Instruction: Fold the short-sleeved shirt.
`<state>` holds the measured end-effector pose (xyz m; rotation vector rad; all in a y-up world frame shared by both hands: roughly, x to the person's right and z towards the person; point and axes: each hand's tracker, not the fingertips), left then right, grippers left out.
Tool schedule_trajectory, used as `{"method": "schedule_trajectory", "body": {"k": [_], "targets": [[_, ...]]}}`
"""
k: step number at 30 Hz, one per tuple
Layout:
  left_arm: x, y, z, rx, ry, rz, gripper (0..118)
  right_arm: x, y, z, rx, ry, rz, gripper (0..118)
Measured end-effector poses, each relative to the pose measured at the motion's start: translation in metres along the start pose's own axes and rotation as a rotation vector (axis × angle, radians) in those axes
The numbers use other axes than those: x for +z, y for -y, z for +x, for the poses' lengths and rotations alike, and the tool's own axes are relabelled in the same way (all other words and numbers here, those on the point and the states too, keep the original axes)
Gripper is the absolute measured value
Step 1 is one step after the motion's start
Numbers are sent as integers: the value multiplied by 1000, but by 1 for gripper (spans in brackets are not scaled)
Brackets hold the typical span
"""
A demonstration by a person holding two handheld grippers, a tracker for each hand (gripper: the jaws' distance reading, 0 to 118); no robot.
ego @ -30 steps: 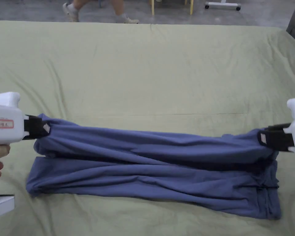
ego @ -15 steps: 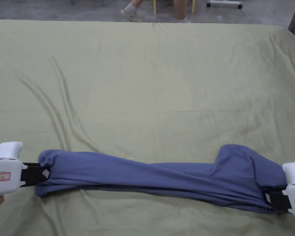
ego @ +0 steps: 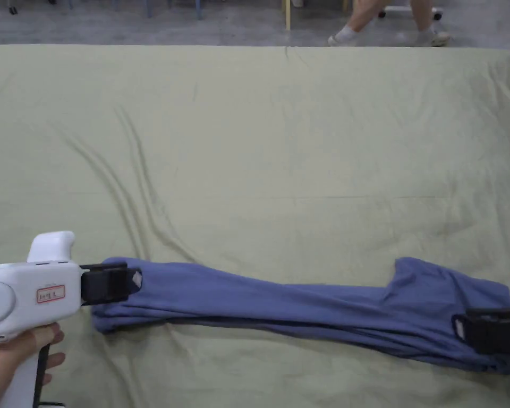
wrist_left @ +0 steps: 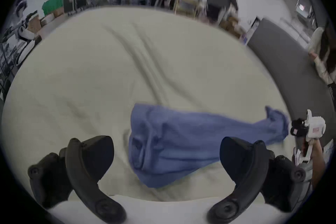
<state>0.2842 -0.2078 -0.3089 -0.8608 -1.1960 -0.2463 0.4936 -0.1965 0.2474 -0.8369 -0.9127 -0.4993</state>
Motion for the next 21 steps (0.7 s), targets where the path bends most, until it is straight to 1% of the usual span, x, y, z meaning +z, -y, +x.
{"method": "schedule_trajectory", "body": {"k": [1,2,3,4,5,6,7,8,9,10,11,12,13,14,15,16,17,18,19,20,21], "targets": [[9,0,-3,4,-6,38,118,15,-9,0,12,21,81,118],[19,-2,-4,26,20,71,118,26,-18,-2,11,9,95,118],[22,-4,-4,52,36,50,118,36,-25,-4,-3,7,89,117],[22,-6,-2,77,48,18,118,28,-26,-19,-8,6,82,109],[28,-1,-2,82,56,-29,118,31,-30,-26,-8,-12,95,90],[27,0,0,69,66,-68,118,34,-30,-34,6,-29,119,51],[26,1,2,66,58,-106,95,34,-30,-41,31,-24,119,3],[24,5,4,60,43,-137,37,22,-28,-46,65,-5,98,3],[25,16,1,60,38,-110,0,17,-24,-52,72,6,84,3],[21,21,1,56,19,-119,0,14,-20,-54,62,-25,92,3],[20,29,-2,54,3,-97,0,10,-17,-57,63,-119,71,3],[16,34,-14,83,73,-134,0,10,-15,-58,41,-155,54,3],[13,39,-27,132,154,-135,0,10,-12,-59,30,-170,55,3],[11,41,-38,189,203,-104,0,10,-10,-58,34,-201,66,3],[10,40,-49,203,261,-90,0,11,-9,-57,41,-240,67,3],[9,35,-59,225,329,-81,26,17,-10,-57,47,-272,70,3],[6,28,-72,220,337,-77,77,19,-10,-55,48,-306,66,3],[-1,25,-82,261,360,-98,118,21,-10,-54,54,-328,73,3],[0,28,-93,282,387,-105,118,24,-10,-53,72,-353,79,3],[-3,17,-95,298,429,-83,118,28,-11,-53,82,-369,79,3],[-4,12,-91,323,432,-126,118,30,-11,-53,81,-362,81,3]]}}
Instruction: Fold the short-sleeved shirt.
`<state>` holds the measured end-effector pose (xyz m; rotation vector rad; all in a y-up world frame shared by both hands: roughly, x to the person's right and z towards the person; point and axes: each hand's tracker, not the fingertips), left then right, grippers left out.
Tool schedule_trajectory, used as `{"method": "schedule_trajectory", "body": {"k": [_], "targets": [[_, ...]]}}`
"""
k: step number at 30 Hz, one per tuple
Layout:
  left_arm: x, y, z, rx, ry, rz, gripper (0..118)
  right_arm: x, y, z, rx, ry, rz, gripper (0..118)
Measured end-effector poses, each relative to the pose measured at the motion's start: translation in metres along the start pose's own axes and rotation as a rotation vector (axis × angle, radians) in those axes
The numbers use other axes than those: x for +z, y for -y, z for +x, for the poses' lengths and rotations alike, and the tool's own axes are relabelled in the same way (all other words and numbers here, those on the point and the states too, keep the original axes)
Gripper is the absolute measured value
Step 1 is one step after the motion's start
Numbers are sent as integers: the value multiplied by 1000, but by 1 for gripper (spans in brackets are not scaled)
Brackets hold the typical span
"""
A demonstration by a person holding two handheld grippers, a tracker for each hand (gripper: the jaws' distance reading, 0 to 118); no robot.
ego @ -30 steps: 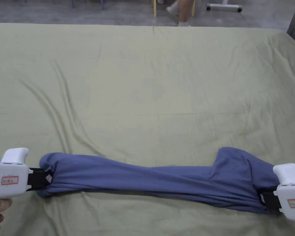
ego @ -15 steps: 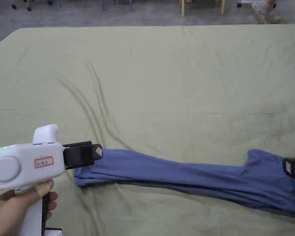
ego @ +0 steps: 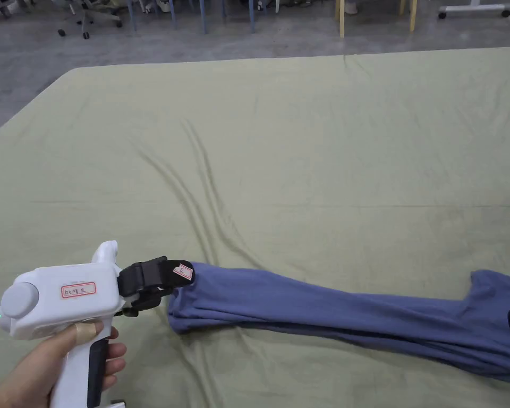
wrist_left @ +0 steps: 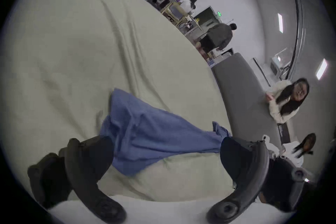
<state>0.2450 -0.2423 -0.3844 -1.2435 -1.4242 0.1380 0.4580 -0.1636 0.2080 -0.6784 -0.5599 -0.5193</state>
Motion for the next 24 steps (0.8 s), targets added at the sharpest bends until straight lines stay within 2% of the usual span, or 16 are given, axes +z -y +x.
{"method": "schedule_trajectory", "body": {"k": [2,6,8,11,14,15,16,18,24], "targets": [[-6,-7,-6,-30,-48,-27,118,4,0,-4,-5,-31,8,3],[-36,-18,-36,36,-66,-91,118,6,-1,-17,-5,-62,9,3],[-49,-17,-44,71,-11,-105,118,5,0,-23,7,-62,1,3],[-61,-17,-35,24,19,-74,118,4,2,-26,29,-79,-12,3],[-74,-18,-39,79,96,-111,118,1,3,-27,32,-87,-22,3],[-80,-12,-30,54,91,-128,114,0,3,-26,31,-87,-24,3],[-83,-8,-22,3,67,-144,94,-1,2,-26,27,-85,-25,3],[-87,-2,-13,-76,-15,-162,15,-2,2,-25,19,-84,-24,3],[-74,3,-33,16,39,-115,15,-1,-1,-25,17,-69,-29,3]]}}
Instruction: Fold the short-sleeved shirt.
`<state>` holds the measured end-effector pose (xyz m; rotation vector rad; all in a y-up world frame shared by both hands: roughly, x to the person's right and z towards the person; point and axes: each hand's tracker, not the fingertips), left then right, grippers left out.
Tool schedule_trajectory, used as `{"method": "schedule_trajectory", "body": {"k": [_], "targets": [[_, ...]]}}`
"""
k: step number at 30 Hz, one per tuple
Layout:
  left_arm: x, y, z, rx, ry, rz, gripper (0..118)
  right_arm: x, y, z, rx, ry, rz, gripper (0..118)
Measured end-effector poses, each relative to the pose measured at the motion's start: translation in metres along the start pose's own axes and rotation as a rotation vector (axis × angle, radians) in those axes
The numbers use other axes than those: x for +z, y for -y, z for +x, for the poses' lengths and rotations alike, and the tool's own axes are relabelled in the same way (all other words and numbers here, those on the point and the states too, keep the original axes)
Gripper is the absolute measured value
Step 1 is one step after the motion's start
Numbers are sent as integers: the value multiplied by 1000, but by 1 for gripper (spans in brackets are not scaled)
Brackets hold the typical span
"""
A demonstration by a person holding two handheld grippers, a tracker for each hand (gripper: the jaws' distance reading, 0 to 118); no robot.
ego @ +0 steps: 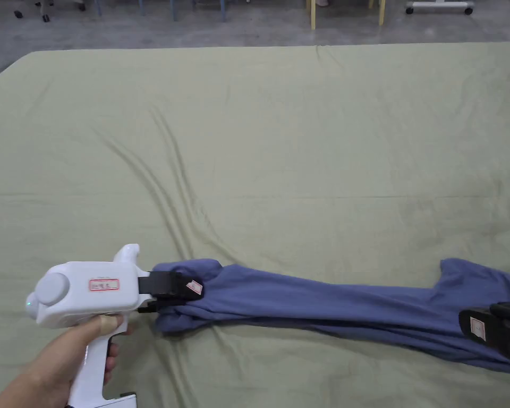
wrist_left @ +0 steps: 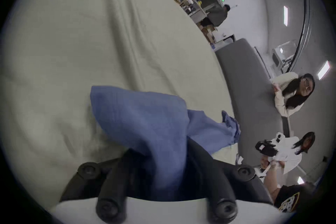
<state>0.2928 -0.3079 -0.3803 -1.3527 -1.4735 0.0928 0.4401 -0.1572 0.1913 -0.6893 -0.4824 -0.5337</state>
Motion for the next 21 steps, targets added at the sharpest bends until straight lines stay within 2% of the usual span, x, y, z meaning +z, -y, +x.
{"method": "schedule_trajectory", "body": {"k": [7,11,13,15,17,18,21], "targets": [[54,9,27,-36,-46,52,15,8,-12,-6,-10,56,4,3],[89,2,20,-28,-199,64,15,10,-17,-14,-12,72,19,3],[98,2,22,-15,-320,47,15,9,-18,-18,-15,75,23,3],[97,6,42,-33,-421,52,15,6,-17,-24,-9,76,28,3],[88,10,65,-28,-440,82,15,2,-16,-28,4,81,19,3],[78,14,87,-69,-476,90,15,-1,-15,-30,7,79,13,3],[44,25,128,-106,-467,73,15,-5,-14,-32,9,73,3,3]]}}
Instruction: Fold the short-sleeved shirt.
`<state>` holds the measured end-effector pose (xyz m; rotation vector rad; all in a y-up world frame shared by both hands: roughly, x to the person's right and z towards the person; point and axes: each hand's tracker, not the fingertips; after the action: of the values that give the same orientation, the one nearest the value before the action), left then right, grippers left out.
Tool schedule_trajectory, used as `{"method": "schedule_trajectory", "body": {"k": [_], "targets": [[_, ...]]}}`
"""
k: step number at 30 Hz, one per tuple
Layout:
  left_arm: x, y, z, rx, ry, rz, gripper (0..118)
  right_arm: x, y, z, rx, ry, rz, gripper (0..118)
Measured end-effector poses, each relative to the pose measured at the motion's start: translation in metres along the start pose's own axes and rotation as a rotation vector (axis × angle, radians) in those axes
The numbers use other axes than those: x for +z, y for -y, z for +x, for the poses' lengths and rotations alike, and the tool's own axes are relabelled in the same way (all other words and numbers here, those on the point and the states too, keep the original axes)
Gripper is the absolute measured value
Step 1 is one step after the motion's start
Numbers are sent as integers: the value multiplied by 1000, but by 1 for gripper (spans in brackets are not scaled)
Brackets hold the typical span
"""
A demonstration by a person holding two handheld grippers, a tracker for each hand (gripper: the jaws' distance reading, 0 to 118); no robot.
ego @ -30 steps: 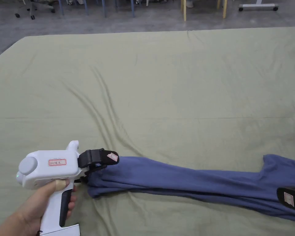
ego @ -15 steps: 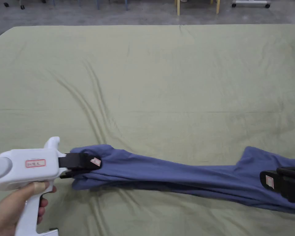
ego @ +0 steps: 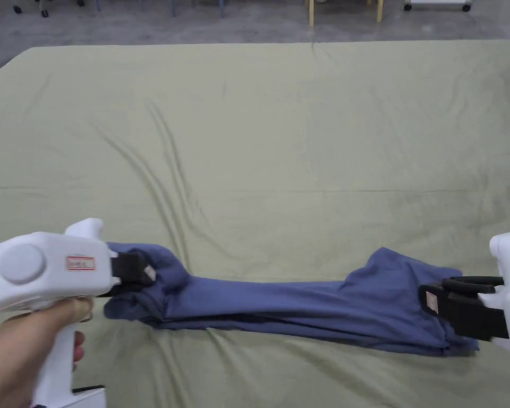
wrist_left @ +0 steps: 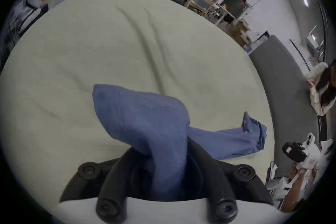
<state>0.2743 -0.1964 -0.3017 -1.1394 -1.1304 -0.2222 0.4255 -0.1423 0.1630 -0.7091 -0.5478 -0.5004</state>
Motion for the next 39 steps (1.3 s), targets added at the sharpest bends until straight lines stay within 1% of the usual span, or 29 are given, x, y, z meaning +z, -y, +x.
{"method": "schedule_trajectory", "body": {"k": [2,3,6,7,10,12,14,15,16,18,19,20,22,23,24,25,26,27,28,30,32,35,37,39], "targets": [[-14,8,31,0,33,-13,15,0,-1,0,-7,7,-4,3],[-23,10,40,-9,54,-25,15,1,-2,0,-6,28,-3,3],[-48,22,85,-95,25,-71,15,8,-6,0,2,86,14,3],[-60,21,82,-94,25,-69,15,10,-6,0,5,93,21,3],[-80,30,101,-48,51,-79,15,16,-5,1,-4,79,28,3],[-94,39,115,-85,28,-102,15,15,-2,1,-6,86,23,3],[-107,47,125,-136,-38,-121,15,13,1,3,-11,90,15,3],[-113,52,126,-114,-40,-102,21,12,3,4,-13,91,10,3],[-116,54,123,-69,-21,-63,43,12,4,5,-12,88,8,3],[-120,53,128,24,109,-48,91,9,5,4,-18,87,2,3],[-122,54,134,20,150,-60,116,8,5,4,-21,85,-2,3],[-123,53,139,-5,161,-89,118,7,6,4,-24,82,-4,3],[-120,49,144,-48,94,-131,118,5,7,6,-23,79,-5,3],[-114,47,144,-55,99,-123,118,5,7,7,-23,76,-3,3],[-103,46,137,-56,110,-93,117,7,7,8,-25,73,0,3],[-90,45,129,-44,137,-32,105,9,8,9,-27,70,4,3],[-77,42,123,-32,146,15,84,11,8,9,-30,69,9,3],[-63,39,114,-20,134,57,50,12,8,11,-34,68,13,3],[-51,36,106,-10,122,91,2,14,8,13,-38,68,16,3],[-34,31,89,-11,55,138,1,16,8,18,-52,70,28,3],[-26,28,78,-52,-9,155,1,18,8,21,-63,73,38,3],[-40,37,83,-142,-98,101,1,20,8,19,-71,76,46,3],[-54,48,87,-134,-93,96,1,21,9,19,-75,72,49,3],[-75,60,95,-85,-38,64,1,21,11,16,-76,73,44,3]]}}
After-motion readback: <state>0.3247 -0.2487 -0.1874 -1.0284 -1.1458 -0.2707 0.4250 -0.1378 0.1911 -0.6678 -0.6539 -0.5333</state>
